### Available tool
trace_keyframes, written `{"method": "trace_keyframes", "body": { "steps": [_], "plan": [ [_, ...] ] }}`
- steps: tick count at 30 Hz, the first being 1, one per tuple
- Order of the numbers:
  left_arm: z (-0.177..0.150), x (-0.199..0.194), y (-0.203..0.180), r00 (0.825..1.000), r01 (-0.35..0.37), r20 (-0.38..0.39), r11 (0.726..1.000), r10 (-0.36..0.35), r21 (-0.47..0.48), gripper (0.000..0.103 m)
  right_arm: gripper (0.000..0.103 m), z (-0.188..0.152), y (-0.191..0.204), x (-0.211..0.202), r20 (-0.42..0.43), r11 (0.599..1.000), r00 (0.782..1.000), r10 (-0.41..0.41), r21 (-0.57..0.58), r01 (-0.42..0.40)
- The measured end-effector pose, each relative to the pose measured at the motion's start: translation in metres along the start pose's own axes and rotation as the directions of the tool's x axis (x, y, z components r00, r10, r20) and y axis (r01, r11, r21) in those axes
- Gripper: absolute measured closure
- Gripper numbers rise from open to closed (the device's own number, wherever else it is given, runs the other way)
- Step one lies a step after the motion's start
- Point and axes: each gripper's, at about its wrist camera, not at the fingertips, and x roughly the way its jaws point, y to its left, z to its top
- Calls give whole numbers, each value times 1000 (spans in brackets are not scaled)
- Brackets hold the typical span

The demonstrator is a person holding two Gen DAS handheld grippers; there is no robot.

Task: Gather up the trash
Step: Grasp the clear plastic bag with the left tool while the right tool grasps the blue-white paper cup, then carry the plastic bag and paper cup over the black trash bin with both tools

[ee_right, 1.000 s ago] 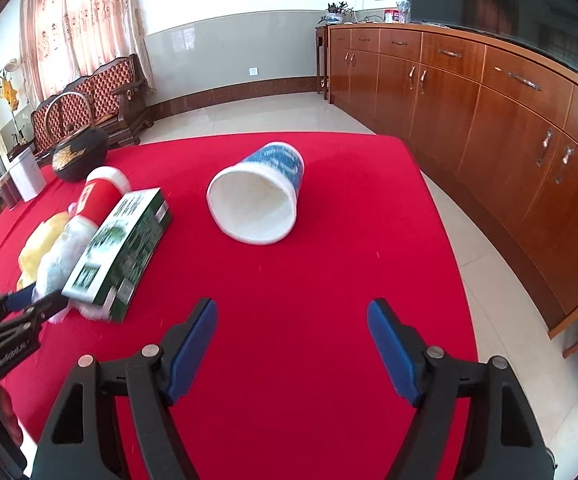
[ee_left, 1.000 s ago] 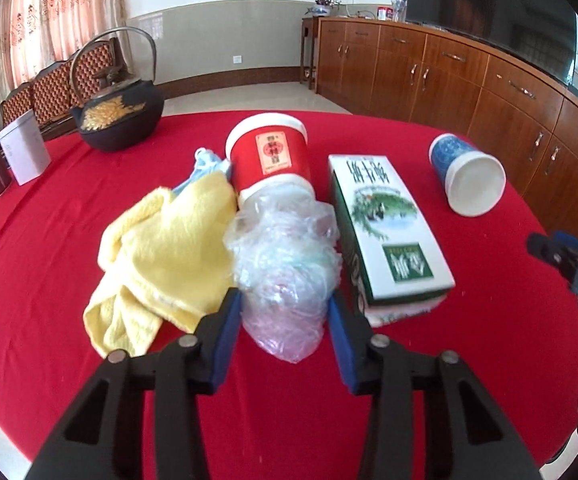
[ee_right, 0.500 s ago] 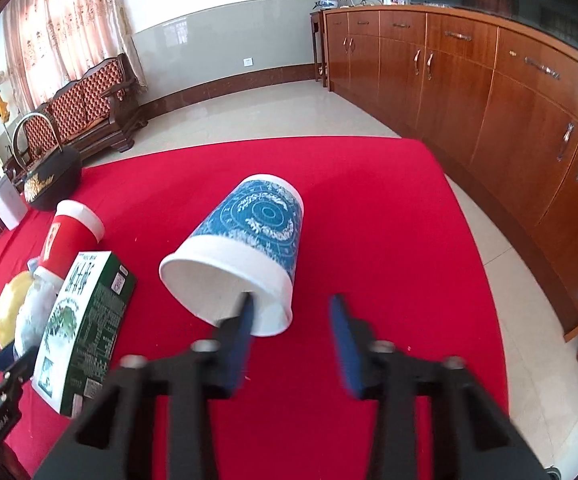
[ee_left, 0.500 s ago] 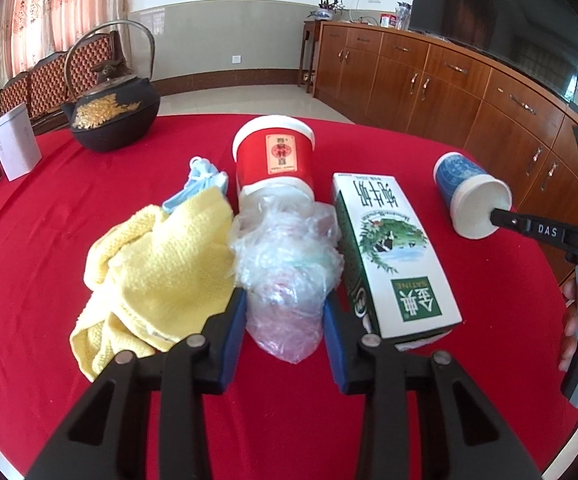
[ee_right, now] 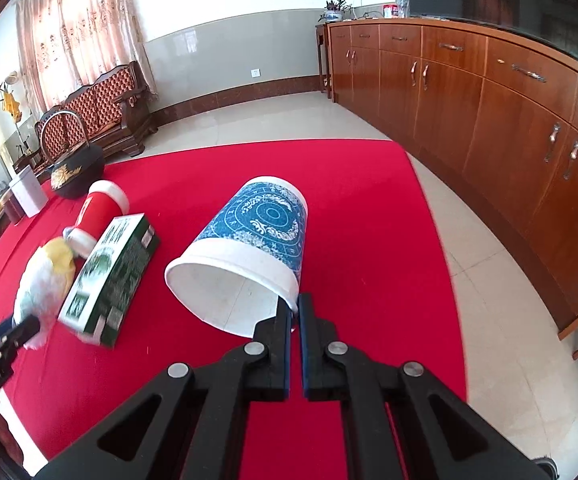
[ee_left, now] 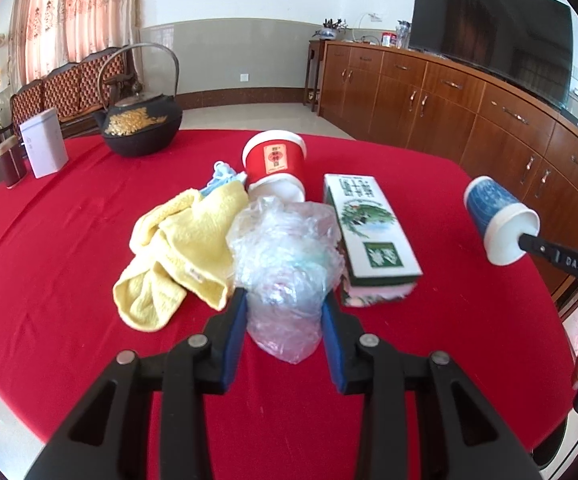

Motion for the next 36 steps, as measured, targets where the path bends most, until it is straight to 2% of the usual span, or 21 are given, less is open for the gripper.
{"method": "trace_keyframes", "body": {
  "steps": [10, 18, 27, 36],
  "plan": [
    [-20, -41, -20, 999, 46, 20, 999, -46, 17, 66, 100, -53, -30, -79, 35, 999, 998, -47, 20, 46],
    [-37, -68, -55, 992, 122, 36, 991, -124, 49, 66, 100, -100, -53, -138, 47, 995, 995, -86, 52, 83],
    [-55, -85, -103, 975, 219, 17, 968, -222, 122, 66, 100, -137, -80, -181, 38, 985, 989, -142, 103, 138],
    [-64, -92, -134, 957, 285, 1, 944, -289, 167, 66, 100, -154, -102, -213, 44, 972, 980, -193, 143, 185]
  ]
}}
